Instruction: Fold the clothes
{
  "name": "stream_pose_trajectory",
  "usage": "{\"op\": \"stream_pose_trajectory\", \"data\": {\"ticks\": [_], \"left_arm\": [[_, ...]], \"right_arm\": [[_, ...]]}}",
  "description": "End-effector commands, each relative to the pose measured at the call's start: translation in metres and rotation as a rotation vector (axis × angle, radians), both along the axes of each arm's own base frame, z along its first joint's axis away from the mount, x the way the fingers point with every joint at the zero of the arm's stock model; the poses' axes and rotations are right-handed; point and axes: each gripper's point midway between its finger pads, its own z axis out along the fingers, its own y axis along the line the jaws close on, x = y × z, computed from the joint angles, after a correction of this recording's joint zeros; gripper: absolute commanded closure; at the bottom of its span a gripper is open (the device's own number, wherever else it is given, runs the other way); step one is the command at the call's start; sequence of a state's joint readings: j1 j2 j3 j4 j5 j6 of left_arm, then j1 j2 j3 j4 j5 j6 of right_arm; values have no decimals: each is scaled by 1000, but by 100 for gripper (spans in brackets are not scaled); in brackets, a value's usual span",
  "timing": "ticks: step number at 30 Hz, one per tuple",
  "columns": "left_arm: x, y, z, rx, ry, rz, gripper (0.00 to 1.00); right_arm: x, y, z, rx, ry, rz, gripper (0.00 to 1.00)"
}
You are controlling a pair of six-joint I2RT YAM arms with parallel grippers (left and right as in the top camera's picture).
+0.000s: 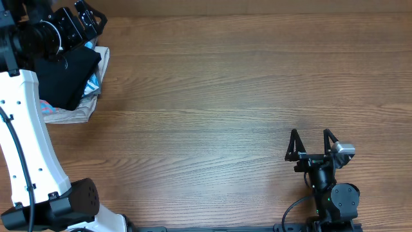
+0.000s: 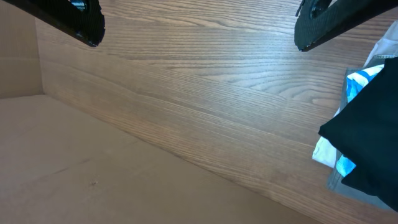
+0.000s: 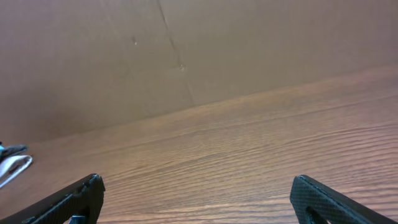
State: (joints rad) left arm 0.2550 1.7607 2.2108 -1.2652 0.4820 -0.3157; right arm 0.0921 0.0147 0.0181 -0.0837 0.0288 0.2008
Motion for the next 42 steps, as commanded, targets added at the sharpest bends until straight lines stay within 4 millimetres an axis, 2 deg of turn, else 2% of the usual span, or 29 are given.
{"op": "stream_pose_trajectory", "data": {"ticks": [1, 8, 11, 14, 42], "left_arm": [[-2, 0, 2, 2, -3, 3, 0], [-2, 0, 1, 1, -2, 3, 0], [-2, 0, 2, 2, -3, 3, 0], [-2, 0, 1, 1, -2, 3, 0], [-2, 0, 2, 2, -3, 3, 0]], "right_arm": [[0, -2, -2, -50, -6, -1, 0], [1, -19, -3, -137, -7, -56, 0], [1, -20, -3, -252, -13, -57, 0], [1, -20, -3, -287, -15, -57, 0], [1, -21, -2, -278, -16, -60, 0]]}}
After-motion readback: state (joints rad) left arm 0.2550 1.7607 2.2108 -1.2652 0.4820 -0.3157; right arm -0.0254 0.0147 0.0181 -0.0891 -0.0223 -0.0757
